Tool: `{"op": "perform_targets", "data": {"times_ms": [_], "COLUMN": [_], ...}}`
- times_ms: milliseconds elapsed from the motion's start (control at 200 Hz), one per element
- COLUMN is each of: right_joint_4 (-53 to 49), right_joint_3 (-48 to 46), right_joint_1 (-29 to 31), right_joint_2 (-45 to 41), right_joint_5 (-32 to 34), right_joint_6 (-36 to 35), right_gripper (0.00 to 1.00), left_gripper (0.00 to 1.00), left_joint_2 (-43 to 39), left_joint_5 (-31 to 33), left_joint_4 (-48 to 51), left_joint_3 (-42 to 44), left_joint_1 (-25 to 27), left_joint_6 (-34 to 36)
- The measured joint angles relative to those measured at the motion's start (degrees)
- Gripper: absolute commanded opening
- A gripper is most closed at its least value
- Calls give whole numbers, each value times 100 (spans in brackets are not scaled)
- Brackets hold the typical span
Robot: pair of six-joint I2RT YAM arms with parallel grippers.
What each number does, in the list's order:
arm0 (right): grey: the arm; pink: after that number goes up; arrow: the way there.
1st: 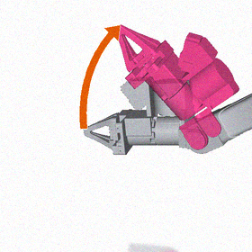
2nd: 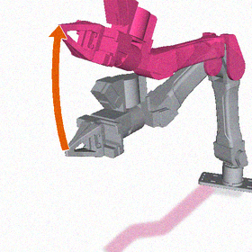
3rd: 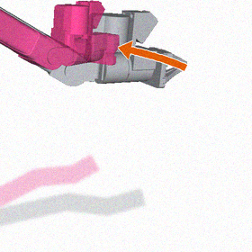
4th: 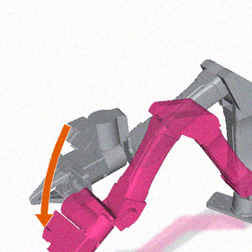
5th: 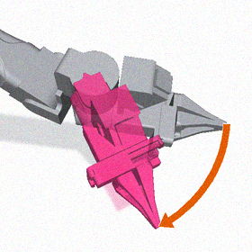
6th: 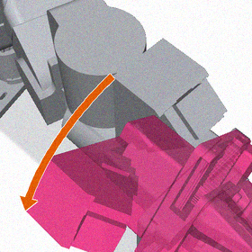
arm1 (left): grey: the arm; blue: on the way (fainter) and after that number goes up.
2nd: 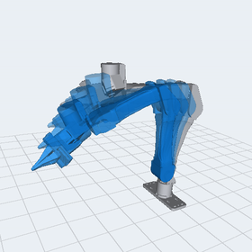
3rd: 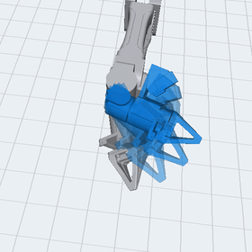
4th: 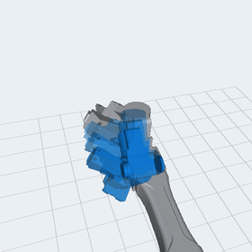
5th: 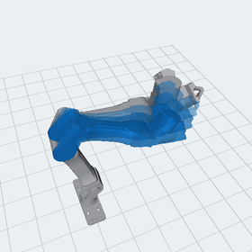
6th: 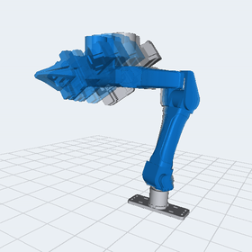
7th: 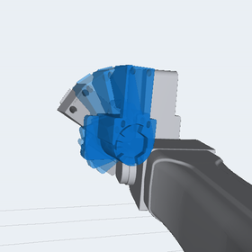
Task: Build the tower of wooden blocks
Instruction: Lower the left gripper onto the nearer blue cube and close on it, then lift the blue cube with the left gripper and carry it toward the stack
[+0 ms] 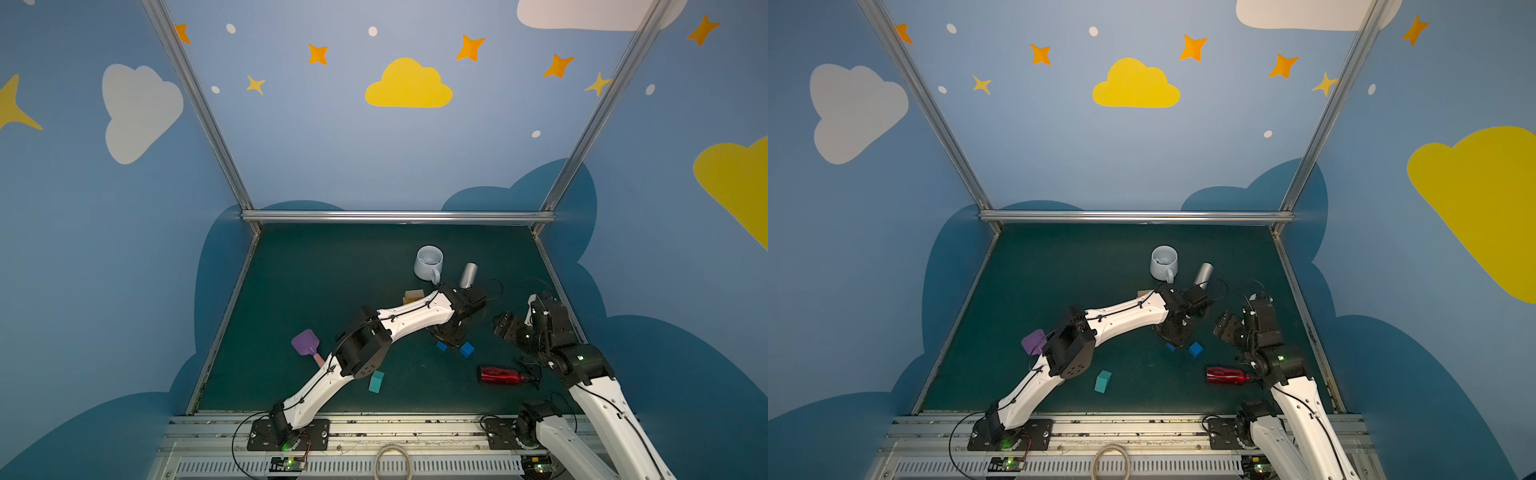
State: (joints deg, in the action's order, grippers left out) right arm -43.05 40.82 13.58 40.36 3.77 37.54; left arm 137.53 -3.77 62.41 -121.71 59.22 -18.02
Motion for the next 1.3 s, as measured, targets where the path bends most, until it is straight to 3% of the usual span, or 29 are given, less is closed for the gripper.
{"op": "perform_targets", "data": {"times_ms": [355,941,1297], "right_joint_4": [0,0,0], "right_joint_3": [0,-2,-2], "right_joint_1": [-2,-26,-26], "right_joint_2": [0,2,4], "right_joint_5": [-24,-42,-52], "right_joint_6": [0,2,2], "right_gripper": [86,86,86], "left_gripper": [45,29,24], "left_joint_2": [0,-2,-13], "left_joint_5": [4,28,103], "left_joint_4": [4,15,81], "left_joint_3": [48,76,76], "left_joint_1": [0,4,2], "left_joint_6": [-46,-111,-232]}}
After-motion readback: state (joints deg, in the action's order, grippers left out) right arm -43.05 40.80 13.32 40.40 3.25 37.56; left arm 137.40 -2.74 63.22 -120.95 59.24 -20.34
